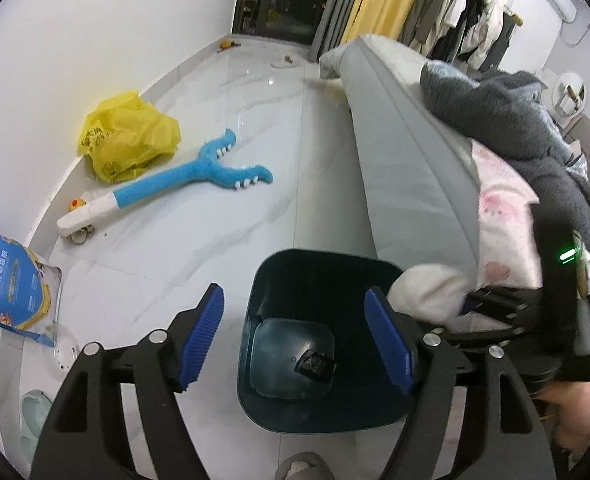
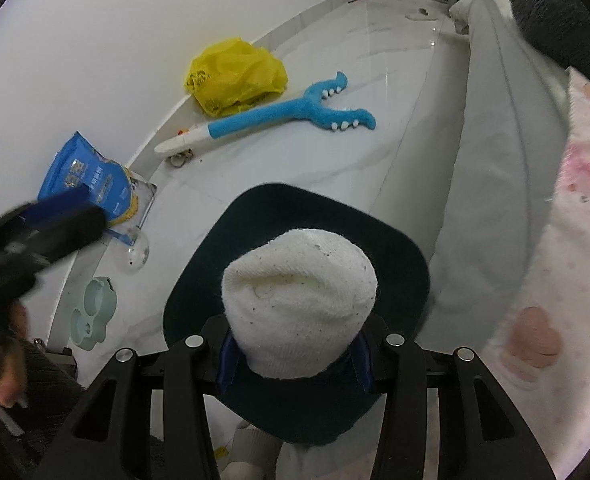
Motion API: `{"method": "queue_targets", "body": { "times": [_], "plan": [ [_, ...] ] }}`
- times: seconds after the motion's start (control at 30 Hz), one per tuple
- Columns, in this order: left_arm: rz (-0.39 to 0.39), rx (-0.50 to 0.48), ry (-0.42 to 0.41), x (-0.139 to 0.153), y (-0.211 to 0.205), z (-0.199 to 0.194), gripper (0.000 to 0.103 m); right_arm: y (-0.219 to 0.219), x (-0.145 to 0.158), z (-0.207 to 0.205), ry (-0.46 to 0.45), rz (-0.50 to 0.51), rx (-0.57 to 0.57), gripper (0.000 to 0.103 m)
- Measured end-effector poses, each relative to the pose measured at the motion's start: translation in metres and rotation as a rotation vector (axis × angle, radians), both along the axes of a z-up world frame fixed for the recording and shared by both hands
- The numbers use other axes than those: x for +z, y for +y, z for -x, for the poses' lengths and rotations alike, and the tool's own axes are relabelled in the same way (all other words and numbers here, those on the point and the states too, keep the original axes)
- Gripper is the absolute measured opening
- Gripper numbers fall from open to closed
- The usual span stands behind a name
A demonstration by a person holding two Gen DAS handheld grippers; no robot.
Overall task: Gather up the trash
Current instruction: 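Open the left gripper to drop the wrapper into the bin, then move the left gripper back over the bed toward the remaining items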
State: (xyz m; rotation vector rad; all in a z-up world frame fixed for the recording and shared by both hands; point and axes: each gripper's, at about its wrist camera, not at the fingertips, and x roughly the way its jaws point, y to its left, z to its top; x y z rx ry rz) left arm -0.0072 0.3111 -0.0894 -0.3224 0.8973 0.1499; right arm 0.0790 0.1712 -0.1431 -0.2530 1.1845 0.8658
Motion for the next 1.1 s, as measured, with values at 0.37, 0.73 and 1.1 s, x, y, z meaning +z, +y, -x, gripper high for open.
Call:
{"method": "queue_targets", "body": {
  "times": [0.37,0.73,1.1],
  "plan": [
    [-0.051,-0.010,-0.096,0.029,0.000,0.012,0.078,0.020,-0.037,0.016,0.039,0.111,0.033,0.049],
    [-0.082,-0.032,-0.202,0.059,-0.008,0.023,0.081,0.013,-0.043,0.017,0.040,0.140,0.001,0.070],
    [-0.104,-0.051,-0.259,0.078,-0.022,0.026,0.081,0.003,-0.017,0.020,0.003,0.068,-0.006,0.085]
  ]
}}
